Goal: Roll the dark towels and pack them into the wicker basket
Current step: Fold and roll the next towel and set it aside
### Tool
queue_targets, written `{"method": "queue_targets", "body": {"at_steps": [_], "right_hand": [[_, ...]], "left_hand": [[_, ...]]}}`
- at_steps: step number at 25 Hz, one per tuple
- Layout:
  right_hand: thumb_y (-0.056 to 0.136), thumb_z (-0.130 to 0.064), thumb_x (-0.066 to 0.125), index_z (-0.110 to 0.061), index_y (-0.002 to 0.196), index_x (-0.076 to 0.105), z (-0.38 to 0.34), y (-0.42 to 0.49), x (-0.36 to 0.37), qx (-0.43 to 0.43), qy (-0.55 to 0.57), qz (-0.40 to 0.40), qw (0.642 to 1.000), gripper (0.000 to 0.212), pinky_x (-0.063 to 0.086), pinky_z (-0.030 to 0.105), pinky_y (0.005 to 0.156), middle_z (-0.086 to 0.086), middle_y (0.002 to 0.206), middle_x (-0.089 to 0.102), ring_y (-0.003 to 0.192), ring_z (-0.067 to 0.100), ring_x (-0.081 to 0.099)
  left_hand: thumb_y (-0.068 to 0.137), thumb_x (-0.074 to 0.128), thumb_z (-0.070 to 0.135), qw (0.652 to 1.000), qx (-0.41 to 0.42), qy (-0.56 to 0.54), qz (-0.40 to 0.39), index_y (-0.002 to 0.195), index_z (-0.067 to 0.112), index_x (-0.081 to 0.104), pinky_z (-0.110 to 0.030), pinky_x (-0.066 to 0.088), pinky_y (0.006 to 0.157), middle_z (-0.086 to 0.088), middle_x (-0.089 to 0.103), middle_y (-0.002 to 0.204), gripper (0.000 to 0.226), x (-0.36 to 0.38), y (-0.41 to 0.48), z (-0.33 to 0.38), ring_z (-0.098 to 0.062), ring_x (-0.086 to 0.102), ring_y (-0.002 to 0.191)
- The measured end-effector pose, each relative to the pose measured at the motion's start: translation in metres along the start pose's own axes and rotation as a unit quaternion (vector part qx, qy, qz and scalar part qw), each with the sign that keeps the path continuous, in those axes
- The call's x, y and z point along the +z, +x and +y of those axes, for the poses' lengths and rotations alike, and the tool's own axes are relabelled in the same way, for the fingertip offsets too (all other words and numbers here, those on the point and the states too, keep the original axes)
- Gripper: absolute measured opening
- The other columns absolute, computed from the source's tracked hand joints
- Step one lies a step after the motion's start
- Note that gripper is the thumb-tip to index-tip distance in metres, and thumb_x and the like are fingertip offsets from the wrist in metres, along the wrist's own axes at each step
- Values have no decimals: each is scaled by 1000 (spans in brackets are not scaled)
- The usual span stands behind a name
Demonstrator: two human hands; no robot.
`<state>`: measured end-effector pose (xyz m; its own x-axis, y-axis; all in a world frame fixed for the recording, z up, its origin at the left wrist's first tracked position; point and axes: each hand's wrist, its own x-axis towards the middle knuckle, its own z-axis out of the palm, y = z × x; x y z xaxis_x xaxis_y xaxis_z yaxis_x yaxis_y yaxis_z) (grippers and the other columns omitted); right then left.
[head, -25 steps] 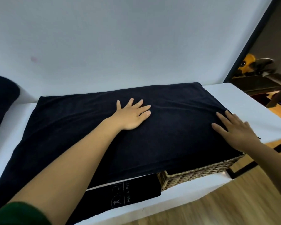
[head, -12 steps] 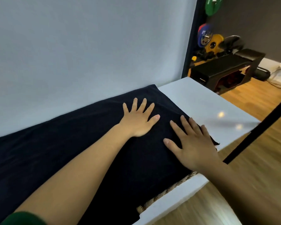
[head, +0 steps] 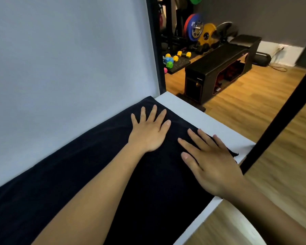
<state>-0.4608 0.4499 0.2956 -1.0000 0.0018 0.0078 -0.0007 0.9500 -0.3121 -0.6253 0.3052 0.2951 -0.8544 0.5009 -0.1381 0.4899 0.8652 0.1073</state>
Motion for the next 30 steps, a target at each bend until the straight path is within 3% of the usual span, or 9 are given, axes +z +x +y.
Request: {"method": "queue_targets", "body": {"at_steps": [2, 5, 7, 9, 12, 15, 20, 24, 30], "right_hand": [[93, -60, 0, -44, 148, 34, 3, 3, -2, 19, 65, 32, 997, 66, 3, 32, 121, -19, 160, 15, 150, 7, 6], [100, -38, 49, -31, 133, 56, 7, 17, -18, 109, 142, 90, 980, 35, 34, 30, 108, -8, 144, 49, 132, 15, 43], [89, -36, 68, -29, 136, 49, 11, 28, -38, 173, 127, 31, 976, 50, 43, 32, 93, -2, 134, 53, 114, 18, 51], [81, -37, 79, -27, 137, 45, 12, 41, -60, 229, 121, -62, 964, 67, 45, 30, 85, 0, 129, 54, 106, 19, 52], [78, -33, 81, -21, 125, 56, 8, 51, -75, 249, 92, -131, 955, 55, 50, 29, 74, -1, 114, 60, 97, 19, 58], [80, -26, 76, -24, 97, 63, 5, 45, -70, 223, 88, -139, 961, 21, 48, 27, 61, -7, 90, 63, 79, 12, 59], [79, -23, 74, -32, 73, 44, 7, 33, -61, 204, 68, -47, 975, 32, 45, 29, 60, -5, 84, 54, 77, 20, 57], [83, -18, 66, -23, 87, 51, 18, 20, -50, 189, 18, 75, 979, 17, 47, 35, 65, 3, 87, 58, 81, 27, 57], [74, -4, 62, -13, 100, 61, 29, -7, -16, 24, -118, 190, 974, 27, 49, 41, 44, 4, 81, 61, 58, 36, 58]], "left_hand": [[102, 3, 52, 1000, 6, -22, 9, 156, 38, 11, -58, -5, 119, 6, 0, 166, 56, 2, 2, -2, -28, -8, 152], [105, 22, 44, 996, 71, -9, 61, 141, 37, 49, -50, 27, 113, 8, 40, 152, 46, -21, 21, -21, -27, 30, 139], [103, 44, 32, 986, 165, 11, 38, 123, 28, 66, -44, 40, 102, 5, 58, 131, 30, -48, 52, -37, -23, 44, 122], [94, 63, 24, 970, 236, 62, -12, 127, 32, 62, -43, 41, 102, 5, 59, 127, 34, -66, 83, -50, -20, 46, 119], [86, 72, 29, 940, 292, 157, -78, 136, 38, 49, -45, 39, 105, 6, 55, 128, 56, -77, 110, -50, -21, 45, 123], [82, 74, 40, 890, 372, 256, -61, 120, 34, 59, -45, 34, 103, 9, 52, 116, 41, -83, 122, -42, -20, 37, 119], [76, 74, 54, 851, 412, 324, -25, 77, 40, 46, -42, 41, 91, 16, 40, 84, 32, -95, 125, -32, -16, 41, 96], [90, 61, 50, 821, 447, 337, 116, 83, 23, 57, -36, 41, 80, 3, 57, 84, 28, -93, 113, -26, -19, 50, 80], [96, 60, 22, 887, 407, 178, 123, 114, 17, 73, -35, 46, 73, -3, 68, 110, 22, -75, 106, -84, -30, 59, 82]]}}
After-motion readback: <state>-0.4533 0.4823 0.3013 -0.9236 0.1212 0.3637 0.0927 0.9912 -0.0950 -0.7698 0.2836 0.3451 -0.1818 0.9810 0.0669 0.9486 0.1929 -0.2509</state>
